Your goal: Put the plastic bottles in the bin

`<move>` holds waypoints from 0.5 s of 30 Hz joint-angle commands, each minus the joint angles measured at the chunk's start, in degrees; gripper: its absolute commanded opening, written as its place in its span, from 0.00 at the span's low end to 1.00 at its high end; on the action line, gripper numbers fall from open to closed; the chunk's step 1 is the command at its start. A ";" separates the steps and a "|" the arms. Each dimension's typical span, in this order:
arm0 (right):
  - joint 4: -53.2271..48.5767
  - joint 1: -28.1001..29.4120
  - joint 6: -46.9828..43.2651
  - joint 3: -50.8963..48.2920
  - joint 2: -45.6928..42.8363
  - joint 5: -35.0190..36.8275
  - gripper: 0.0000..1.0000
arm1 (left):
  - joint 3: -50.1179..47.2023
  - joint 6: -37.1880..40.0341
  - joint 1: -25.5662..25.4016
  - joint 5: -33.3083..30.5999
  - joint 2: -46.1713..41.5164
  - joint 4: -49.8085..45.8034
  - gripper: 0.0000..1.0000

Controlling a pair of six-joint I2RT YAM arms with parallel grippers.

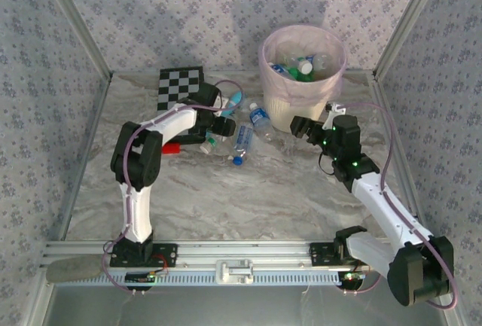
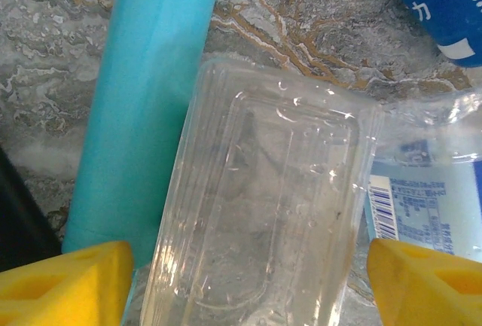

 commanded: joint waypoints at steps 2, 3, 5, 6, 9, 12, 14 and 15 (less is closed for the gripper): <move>-1.35 0.26 -0.13 0.22 -1.36 1.22 1.00 | 1.37 0.24 -0.17 1.22 2.69 -2.21 0.80; -1.53 0.21 -0.18 0.30 -1.40 1.25 1.00 | 1.46 0.26 -0.24 1.19 2.89 -2.21 0.79; -1.96 0.22 -0.26 0.50 -1.68 1.33 1.00 | 1.63 0.26 -0.26 1.22 3.37 -2.15 0.75; -2.26 0.27 -0.27 0.66 -1.84 1.34 1.00 | 1.71 0.26 -0.26 1.18 3.57 -2.15 0.72; -2.98 0.24 -0.35 0.77 -2.57 1.71 1.00 | 1.99 0.18 -0.26 1.15 3.93 -1.96 0.62; -3.40 0.26 -0.22 0.70 -3.27 2.06 1.00 | 1.91 -0.09 -0.26 1.60 3.78 -1.35 0.54; -3.38 0.25 0.15 0.66 -3.48 2.04 1.00 | 1.60 -0.24 -0.41 2.16 3.23 -1.03 0.50; -3.25 0.25 0.34 0.69 -3.48 1.95 1.00 | 1.39 -0.23 -0.43 2.23 2.79 -0.70 0.48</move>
